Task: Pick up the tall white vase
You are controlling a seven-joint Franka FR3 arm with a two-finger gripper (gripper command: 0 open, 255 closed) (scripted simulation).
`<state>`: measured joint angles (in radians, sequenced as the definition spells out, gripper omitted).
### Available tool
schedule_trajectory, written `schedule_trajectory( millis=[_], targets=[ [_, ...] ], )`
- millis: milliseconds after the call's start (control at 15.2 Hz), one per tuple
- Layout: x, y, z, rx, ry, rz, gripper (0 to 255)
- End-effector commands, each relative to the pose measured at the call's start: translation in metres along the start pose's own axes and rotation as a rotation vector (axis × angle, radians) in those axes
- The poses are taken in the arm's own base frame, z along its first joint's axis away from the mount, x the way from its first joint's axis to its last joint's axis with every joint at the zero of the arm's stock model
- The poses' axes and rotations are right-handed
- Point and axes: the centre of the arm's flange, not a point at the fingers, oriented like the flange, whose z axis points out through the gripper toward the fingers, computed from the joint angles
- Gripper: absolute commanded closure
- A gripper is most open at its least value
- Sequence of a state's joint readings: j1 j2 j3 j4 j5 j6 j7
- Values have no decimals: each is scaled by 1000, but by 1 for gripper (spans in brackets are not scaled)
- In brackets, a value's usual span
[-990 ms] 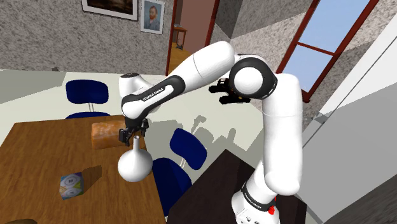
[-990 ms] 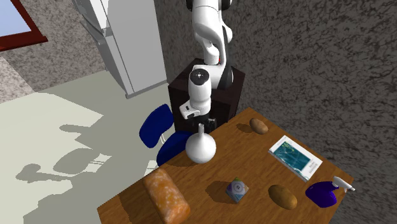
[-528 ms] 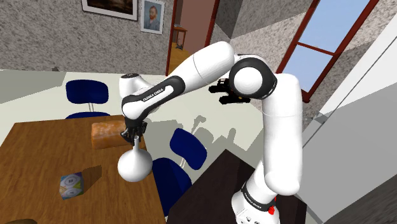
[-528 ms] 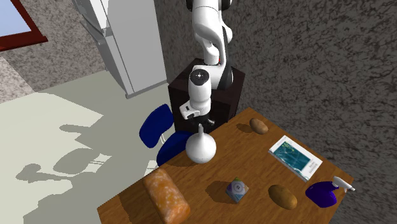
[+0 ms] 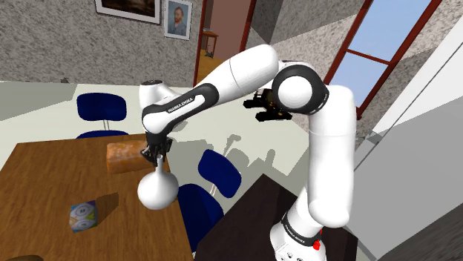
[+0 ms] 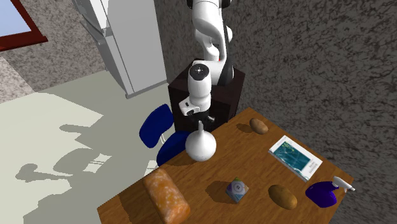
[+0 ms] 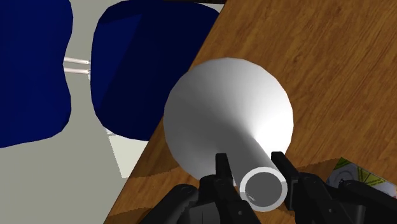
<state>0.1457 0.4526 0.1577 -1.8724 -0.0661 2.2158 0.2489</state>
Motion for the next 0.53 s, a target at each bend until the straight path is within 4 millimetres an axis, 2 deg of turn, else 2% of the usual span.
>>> schedule_trajectory(
  millis=[0,462],
  targets=[
    [0,-1,-11,0,1,0,255],
    [-4,0,-48,0,1,0,255]
  ],
)
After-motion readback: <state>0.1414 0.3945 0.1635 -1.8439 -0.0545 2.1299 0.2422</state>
